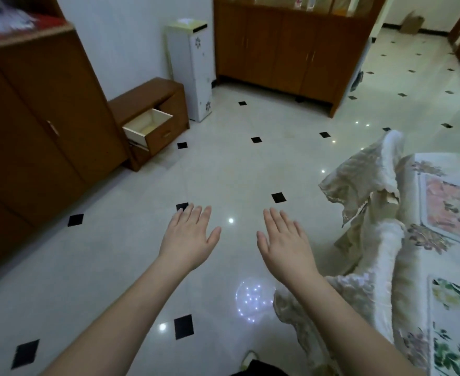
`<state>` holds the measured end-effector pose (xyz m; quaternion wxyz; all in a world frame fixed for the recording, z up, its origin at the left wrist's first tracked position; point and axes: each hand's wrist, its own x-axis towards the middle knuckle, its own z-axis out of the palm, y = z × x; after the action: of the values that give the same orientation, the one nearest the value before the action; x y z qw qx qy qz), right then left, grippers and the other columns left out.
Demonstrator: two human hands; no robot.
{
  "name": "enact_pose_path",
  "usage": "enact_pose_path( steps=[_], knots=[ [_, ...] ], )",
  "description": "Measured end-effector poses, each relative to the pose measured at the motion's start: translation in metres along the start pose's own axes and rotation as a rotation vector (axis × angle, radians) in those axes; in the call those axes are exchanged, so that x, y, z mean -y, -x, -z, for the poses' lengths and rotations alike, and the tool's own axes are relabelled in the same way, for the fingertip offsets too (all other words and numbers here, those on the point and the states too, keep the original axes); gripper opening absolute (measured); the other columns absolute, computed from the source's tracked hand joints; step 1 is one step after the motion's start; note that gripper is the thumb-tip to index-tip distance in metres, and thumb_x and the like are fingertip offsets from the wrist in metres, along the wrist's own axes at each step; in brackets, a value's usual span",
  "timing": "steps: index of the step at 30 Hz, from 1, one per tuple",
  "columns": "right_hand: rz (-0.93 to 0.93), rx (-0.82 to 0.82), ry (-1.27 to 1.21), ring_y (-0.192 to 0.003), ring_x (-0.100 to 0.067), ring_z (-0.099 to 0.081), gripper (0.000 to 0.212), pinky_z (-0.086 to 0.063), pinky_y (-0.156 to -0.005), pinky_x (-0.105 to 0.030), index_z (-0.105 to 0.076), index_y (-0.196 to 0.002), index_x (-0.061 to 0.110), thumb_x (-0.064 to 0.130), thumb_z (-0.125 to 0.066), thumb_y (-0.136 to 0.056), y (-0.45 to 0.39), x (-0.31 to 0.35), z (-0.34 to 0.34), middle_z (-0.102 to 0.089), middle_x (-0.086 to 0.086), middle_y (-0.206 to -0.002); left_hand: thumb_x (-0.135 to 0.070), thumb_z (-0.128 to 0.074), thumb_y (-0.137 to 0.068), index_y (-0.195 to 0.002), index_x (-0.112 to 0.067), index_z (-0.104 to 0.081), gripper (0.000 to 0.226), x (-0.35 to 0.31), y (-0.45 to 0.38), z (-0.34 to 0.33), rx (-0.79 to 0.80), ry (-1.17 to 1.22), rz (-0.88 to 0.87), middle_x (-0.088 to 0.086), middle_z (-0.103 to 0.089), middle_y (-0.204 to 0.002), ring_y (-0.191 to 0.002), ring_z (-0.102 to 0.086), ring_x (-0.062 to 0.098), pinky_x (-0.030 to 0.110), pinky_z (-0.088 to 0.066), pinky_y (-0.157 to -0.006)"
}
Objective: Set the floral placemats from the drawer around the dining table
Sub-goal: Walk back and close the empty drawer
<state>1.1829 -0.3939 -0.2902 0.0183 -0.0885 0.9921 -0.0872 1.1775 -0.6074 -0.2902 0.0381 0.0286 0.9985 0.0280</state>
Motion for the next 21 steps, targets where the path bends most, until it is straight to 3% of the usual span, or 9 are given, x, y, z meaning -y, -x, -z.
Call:
enact_pose_path(
  steps=[3,7,13,21],
  knots=[
    [0.045,-0.018,-0.016,-0.15,-0.019,-0.013,0.082,-0.008,-0.12,-0.039,-0.017,-0.156,0.017,0.051,0.005,-0.085,-0.032,-0.001,0.003,-0.018,0.0,-0.163,-0.064,0.003,-0.082,-0.155,-0.022,-0.02,0.088,-0.002,-0.023,0.009,-0.012,0.052,0.048,-0.001,-0.023,-0.162,-0.151,-0.012,0.019,0.035,-0.011,-0.119],
    [0.089,-0.036,-0.014,-0.148,-0.023,-0.023,0.078,-0.016,-0.119,-0.042,-0.028,-0.153,0.016,0.05,-0.002,-0.088,-0.076,-0.003,0.007,-0.028,-0.005,-0.159,-0.056,-0.024,-0.1,-0.156,-0.024,-0.019,0.064,0.002,-0.055,0.026,-0.033,0.031,0.084,0.0,-0.019,-0.163,-0.151,-0.012,0.021,0.038,-0.016,-0.118],
    [0.156,-0.036,-0.014,-0.149,-0.022,-0.019,0.081,-0.013,-0.119,-0.042,-0.026,-0.154,0.019,0.053,0.002,-0.085,-0.137,0.014,0.015,-0.024,-0.004,-0.161,-0.059,-0.009,-0.096,-0.155,-0.032,-0.017,0.065,0.034,-0.097,0.047,-0.022,-0.042,0.176,-0.003,-0.019,-0.163,-0.151,-0.012,0.021,0.041,-0.012,-0.119],
    [0.215,-0.039,0.032,-0.151,-0.019,-0.007,0.086,-0.004,-0.12,-0.037,-0.014,-0.156,0.024,0.054,0.013,-0.08,-0.225,0.071,0.02,-0.011,-0.003,-0.164,-0.06,-0.016,-0.099,-0.155,-0.032,-0.015,0.063,0.098,-0.161,0.074,-0.041,-0.01,0.218,-0.003,-0.016,-0.164,-0.151,-0.01,0.02,0.043,-0.01,-0.121]
  ],
)
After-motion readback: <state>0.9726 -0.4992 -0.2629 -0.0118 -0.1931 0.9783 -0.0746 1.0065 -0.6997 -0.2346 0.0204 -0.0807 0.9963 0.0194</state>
